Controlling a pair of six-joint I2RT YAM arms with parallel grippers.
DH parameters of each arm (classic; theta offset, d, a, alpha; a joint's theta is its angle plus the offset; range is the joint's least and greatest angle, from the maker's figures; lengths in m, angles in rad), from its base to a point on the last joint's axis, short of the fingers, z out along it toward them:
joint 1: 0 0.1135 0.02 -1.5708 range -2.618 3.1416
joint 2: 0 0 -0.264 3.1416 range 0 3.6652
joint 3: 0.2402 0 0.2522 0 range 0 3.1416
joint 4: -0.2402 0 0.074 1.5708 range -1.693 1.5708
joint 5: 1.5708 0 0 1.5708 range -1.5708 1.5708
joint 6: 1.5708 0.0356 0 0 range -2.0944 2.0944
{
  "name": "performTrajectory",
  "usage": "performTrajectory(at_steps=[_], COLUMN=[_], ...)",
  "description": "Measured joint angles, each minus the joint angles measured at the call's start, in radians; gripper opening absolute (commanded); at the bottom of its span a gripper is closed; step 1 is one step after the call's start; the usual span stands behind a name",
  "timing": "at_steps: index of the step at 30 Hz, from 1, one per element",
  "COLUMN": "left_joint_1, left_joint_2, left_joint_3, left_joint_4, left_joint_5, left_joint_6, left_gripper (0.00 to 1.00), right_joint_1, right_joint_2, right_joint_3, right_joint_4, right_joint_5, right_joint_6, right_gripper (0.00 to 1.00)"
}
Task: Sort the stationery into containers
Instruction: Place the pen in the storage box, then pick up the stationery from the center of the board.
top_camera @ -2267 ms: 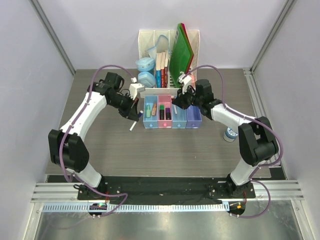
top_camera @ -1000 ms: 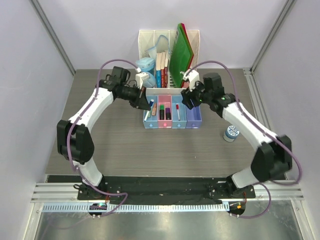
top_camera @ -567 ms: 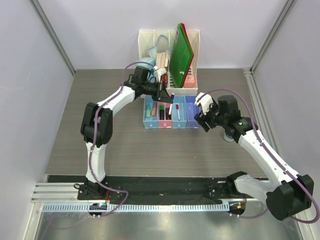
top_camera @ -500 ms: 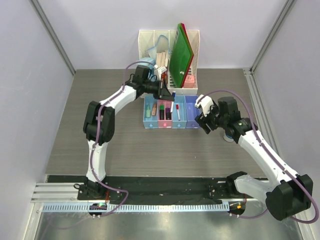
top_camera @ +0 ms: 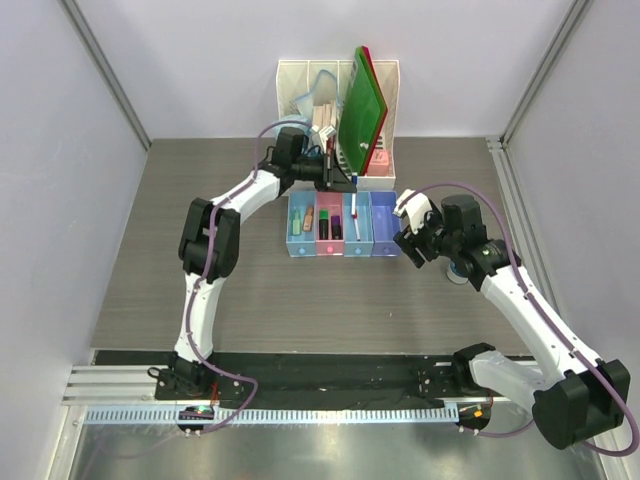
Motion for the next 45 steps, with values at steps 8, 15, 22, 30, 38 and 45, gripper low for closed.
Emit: performTrajectory(at_steps=[8,15,22,30,38,45], left_joint_1=[-0.002,-0.007,-0.008,-0.008,-0.008,-0.008], left_joint_2=[0.000,0.000,-0.006,-0.168,-0.423,-0.582], left_joint_3=[-0.040,-0.043,-0.045,-0.131,-0.200,-0.352], left_joint_4=[-0.002,-0.040,-0.083,-0.269,-0.505,-0.644], left_joint_5=[-0.010,-0.030,-0.039,-0.068,-0.126,-0.244], left_joint_6=[0.036,0.081,0.132,0.275,0.538,0.709], left_gripper=[0.36,0.59,0.59,0.59,0.67,0.91], right_joint_1=[-0.002,-0.014,-0.068,-0.244,-0.382,-0.465], right_joint_2=[0.010,0.048,0.048,0.087,0.162,0.217], right_joint_3=[-0.003,-0.003,-0.003,-0.053,-0.080,-0.075], right_joint_4=[0.035,0.084,0.105,0.094,0.047,-0.001], right_joint_5=[0.097,0.208,0.270,0.231,0.114,0.055], right_joint_6=[-0.001,0.014,0.017,0.019,0.024,0.020], right_gripper=[0.72,0.72,0.75,0.81,0.87,0.88])
